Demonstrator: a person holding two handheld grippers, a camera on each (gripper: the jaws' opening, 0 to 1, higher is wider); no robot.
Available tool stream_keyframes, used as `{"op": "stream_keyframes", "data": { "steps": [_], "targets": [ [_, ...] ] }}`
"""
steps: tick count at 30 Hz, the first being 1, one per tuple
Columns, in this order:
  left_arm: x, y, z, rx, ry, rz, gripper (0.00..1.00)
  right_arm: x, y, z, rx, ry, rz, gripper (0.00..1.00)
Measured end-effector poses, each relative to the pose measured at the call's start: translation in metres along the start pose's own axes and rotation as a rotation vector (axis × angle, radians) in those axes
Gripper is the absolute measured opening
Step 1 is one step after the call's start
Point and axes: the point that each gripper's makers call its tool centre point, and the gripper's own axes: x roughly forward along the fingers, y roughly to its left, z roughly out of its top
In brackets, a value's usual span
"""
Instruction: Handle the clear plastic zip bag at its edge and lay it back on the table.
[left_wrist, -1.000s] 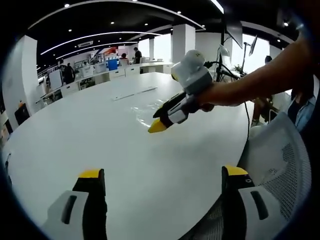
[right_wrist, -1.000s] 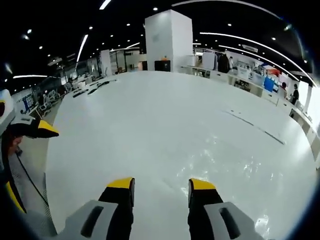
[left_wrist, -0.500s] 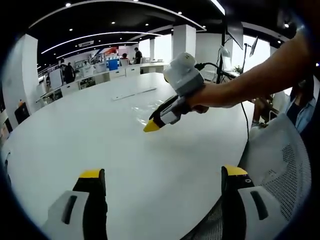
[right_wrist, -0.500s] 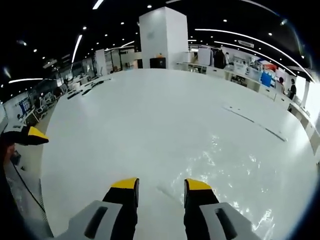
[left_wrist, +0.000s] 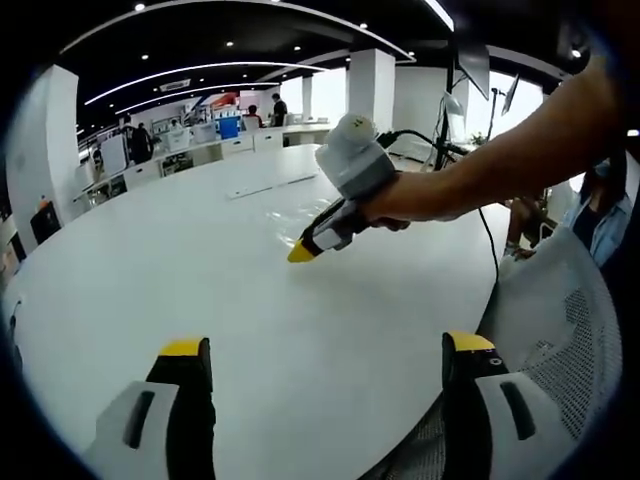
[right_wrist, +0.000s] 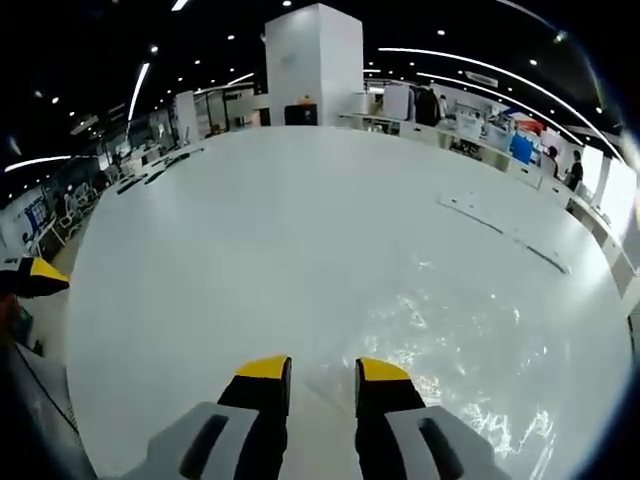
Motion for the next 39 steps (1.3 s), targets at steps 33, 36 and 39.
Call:
{"op": "stream_keyframes", "data": {
  "steps": [33,36,39],
  "targets": [
    [0.006,0.004,0.012,0.009,-0.018,-0.007,0.92,-0.038,-0.02,-0.047,-0.097,0.15,0.036,0.05],
    [0.006,0.003,0.012,0.006,-0.018,-0.011,0.92,-0.043,-0.025,-0.05,-0.097,0.16,0.024,0.05],
    [0.006,0.003,0.011,0.003,-0.018,-0.01,0.92,-0.044,-0.029,-0.045,-0.105,0.127,0.012,0.09]
  ]
}}
